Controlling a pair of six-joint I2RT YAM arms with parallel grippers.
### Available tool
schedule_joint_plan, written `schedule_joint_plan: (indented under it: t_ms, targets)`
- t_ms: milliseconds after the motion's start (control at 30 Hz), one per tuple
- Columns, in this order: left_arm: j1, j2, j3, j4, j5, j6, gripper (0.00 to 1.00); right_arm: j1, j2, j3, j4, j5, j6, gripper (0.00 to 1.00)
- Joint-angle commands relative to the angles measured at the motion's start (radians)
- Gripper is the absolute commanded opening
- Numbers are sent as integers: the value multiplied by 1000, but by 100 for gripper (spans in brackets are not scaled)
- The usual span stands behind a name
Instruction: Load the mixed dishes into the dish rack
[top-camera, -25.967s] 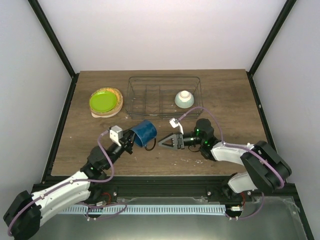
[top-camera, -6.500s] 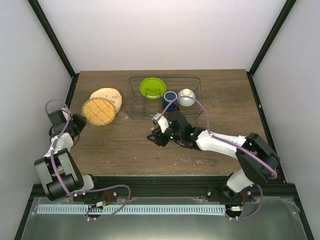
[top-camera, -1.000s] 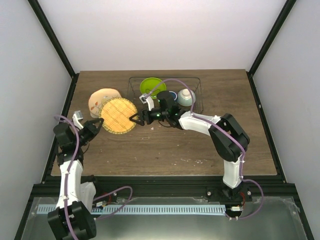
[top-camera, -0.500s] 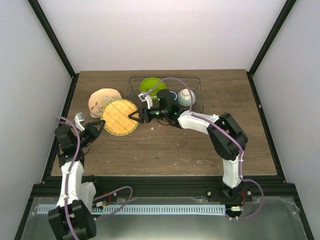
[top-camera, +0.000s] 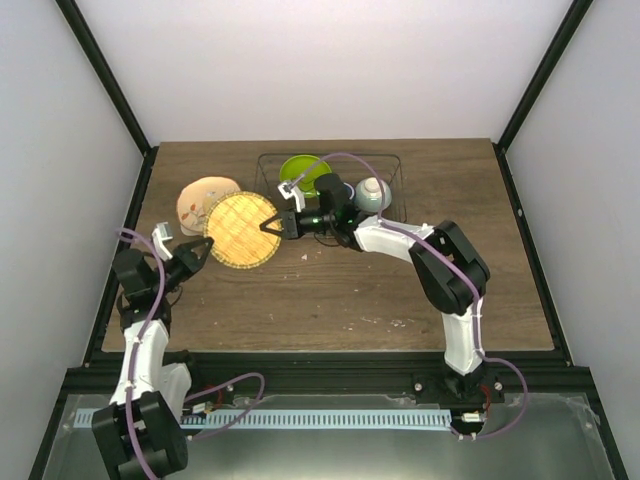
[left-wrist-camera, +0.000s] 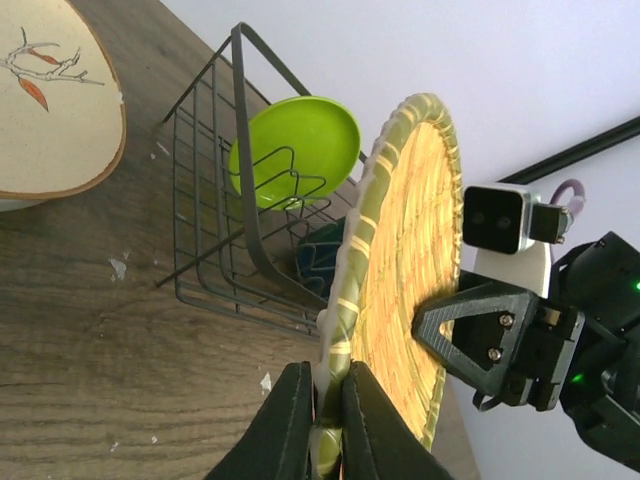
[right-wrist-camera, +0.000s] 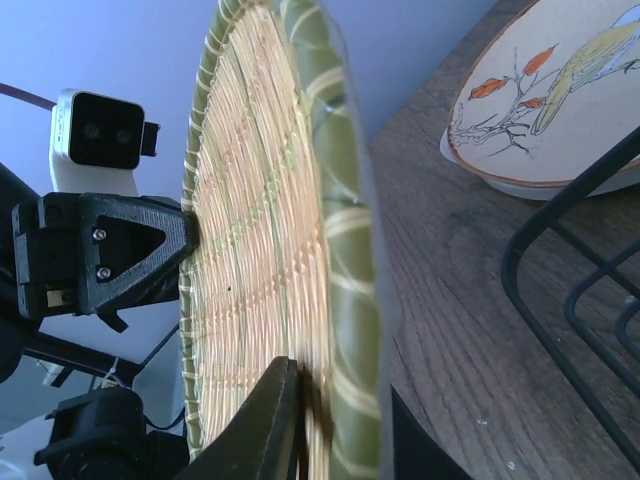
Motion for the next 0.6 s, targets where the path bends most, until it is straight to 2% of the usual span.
schedule_joint_plan:
  t_ms: [0, 167, 267, 333, 433, 567]
  targets:
    - [-8, 17, 11, -24, 6, -39, 9, 30, -50, 49, -89, 42, -214, 1]
    - [-9, 40, 63, -105, -10, 29, 46, 10, -95, 117, -275, 150, -414, 1]
    - [-9, 60, 92, -123, -10, 41, 72, -34, -141, 106, -300, 179, -489, 1]
    - [-8, 76, 110, -125, -7, 42, 84, -66, -177, 97, -306, 199, -547, 1]
    - [-8, 99, 137, -127, -5, 48, 97, -98, -224, 103, -326, 233, -666, 1]
    - [-10, 132, 182, -157, -13, 70, 100, -120, -264, 129, -333, 254, -836, 1]
